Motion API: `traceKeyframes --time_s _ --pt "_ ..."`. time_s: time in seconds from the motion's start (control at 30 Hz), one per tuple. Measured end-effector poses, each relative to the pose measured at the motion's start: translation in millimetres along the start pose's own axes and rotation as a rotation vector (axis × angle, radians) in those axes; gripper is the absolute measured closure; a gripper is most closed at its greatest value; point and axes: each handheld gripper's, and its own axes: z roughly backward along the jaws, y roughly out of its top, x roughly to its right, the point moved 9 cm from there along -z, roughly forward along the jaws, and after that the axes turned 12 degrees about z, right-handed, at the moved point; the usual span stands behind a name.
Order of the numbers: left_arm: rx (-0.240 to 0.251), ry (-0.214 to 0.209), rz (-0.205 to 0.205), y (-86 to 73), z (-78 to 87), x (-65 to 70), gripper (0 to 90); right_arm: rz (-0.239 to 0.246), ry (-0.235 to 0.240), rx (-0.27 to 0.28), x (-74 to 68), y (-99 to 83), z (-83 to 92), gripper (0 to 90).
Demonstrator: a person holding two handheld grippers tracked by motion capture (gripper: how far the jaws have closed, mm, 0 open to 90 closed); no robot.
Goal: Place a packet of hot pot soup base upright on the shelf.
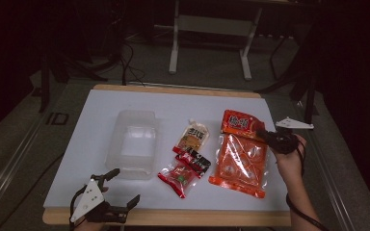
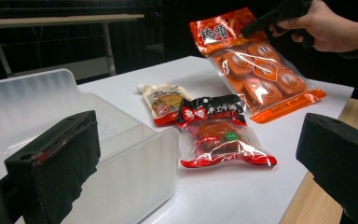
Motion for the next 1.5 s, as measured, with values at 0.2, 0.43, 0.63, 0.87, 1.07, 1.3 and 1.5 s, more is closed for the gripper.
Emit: traceKeyframes --time_s 0.2,0.43,0.63,0.87,1.07,1.3,1.5 --pt "-0.016 -0.003 0.01 -0.7 -0.5 1.6 0.1 0.041 0.0 0.047 -10.9 12.2 19.0 88.5" --pt "-0.031 0.007 -0.002 0.3 0.0 4.7 0.1 0.116 0.013 0.138 -36.5 30.8 52.1 88.4" --pt "-0.03 -0.005 -0.006 0.3 -0.9 7.9 0.1 0.163 0.041 0.19 -60.0 38.8 73.8 88.5" --pt "-0.036 -0.007 0.001 0.3 -1.5 10.1 0.1 0.196 0.077 0.214 -77.8 38.1 91.9 88.6" --pt "-0.026 -0.002 0.005 3.1 1.3 9.7 0.1 0.203 0.083 0.26 -88.7 39.5 105.5 88.7" --pt "-0.025 -0.007 0.012 3.7 1.4 10.6 0.1 0.229 0.142 0.351 -108.4 58.6 134.6 88.8" --pt "-0.037 -0.013 -0.002 5.2 -0.7 14.7 0.1 0.24 0.16 0.418 -110.6 77.8 157.9 88.9"
